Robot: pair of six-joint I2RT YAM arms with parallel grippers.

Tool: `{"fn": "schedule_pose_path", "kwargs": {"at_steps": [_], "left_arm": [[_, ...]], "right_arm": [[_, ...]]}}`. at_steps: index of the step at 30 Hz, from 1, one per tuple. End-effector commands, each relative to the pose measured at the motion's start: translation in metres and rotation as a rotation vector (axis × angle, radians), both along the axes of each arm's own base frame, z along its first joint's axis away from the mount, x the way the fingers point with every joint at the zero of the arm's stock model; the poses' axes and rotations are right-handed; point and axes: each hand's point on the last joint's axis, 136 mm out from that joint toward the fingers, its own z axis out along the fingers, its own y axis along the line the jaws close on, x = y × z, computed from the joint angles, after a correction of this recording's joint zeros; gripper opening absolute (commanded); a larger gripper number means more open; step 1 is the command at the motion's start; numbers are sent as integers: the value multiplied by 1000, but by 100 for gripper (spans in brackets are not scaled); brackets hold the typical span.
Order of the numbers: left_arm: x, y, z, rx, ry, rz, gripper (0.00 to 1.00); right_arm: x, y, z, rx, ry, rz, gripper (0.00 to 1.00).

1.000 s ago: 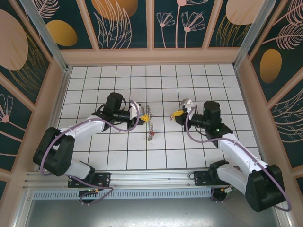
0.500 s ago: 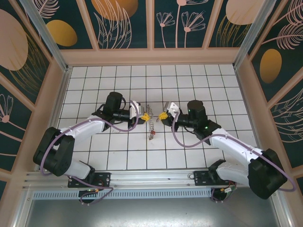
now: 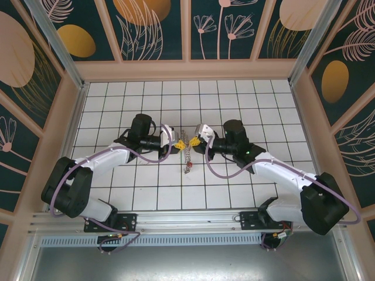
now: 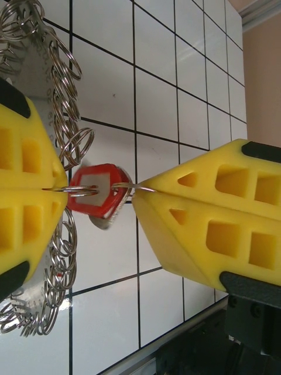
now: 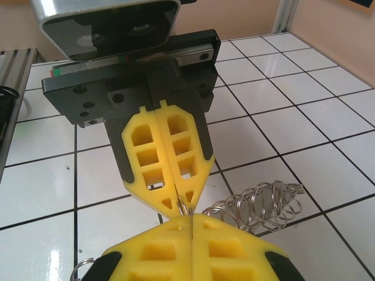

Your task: Put the keys on the keyring

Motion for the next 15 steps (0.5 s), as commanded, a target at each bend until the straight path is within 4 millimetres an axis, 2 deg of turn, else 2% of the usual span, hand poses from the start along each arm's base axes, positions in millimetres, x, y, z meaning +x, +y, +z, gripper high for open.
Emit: {"fn": "schedule_pose_path", "kwargs": {"at_steps": [1,8,15], "left_arm": [[-2,-6,11,-35,-17,-31,0],[-1,-6,11,-33,-19,-28,0],[-1,-5,11,-32,-21,-24,0]], "right_arm": [[1,8,15,18,-54,32,0],[-3,13,11,10,-15,59,0],[0,6,18,7,-47,7,0]]}}
